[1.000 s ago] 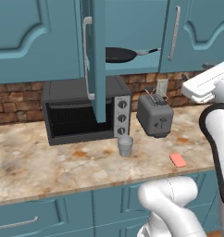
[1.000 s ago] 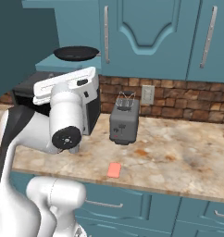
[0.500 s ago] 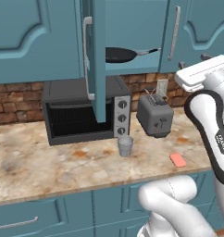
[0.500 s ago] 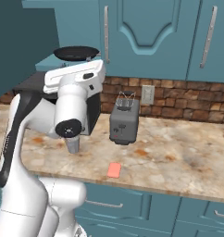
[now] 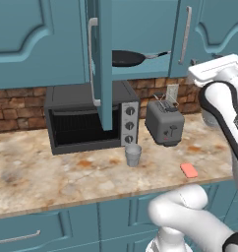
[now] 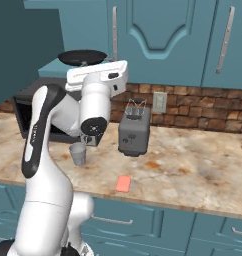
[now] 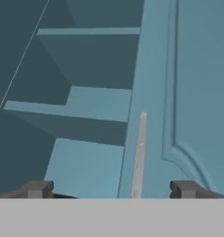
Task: Pick the pan from the cabinet and place it on the stove. Then turn on the stove burner for the pan.
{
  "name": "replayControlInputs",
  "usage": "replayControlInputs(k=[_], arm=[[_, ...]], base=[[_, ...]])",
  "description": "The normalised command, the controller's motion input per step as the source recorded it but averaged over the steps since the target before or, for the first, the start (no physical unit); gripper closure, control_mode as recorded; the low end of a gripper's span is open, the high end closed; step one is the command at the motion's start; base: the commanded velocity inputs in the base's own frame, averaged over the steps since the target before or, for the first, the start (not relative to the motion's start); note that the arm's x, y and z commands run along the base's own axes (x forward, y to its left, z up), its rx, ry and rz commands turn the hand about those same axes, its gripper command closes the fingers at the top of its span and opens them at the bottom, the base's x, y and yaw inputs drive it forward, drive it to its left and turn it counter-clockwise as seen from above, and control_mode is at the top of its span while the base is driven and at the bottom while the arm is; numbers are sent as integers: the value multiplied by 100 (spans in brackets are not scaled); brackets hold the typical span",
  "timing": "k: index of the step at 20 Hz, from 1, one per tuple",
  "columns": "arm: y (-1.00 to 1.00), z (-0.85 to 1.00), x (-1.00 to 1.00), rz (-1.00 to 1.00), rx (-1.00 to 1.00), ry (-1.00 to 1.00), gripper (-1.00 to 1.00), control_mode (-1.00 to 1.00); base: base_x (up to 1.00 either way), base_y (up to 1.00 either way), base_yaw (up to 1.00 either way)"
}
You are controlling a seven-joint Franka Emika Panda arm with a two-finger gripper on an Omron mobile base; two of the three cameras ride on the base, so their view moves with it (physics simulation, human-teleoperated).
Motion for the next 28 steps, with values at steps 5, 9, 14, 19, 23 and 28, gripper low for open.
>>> replayControlInputs(k=[5,9,14,19,23,28], arm=[[0,0,52,-2,1,3,-100,-100],[0,0,58,-3,1,6,-100,-100],[-7,0,62,-4,1,7,-100,-100],[-22,0,58,-7,0,9,-100,-100],[-17,0,56,-6,0,8,-100,-100],[0,0,40,0,0,4,-100,-100]], base=[[0,0,0],[0,0,0],[0,0,0],[0,0,0],[0,0,0],[0,0,0]])
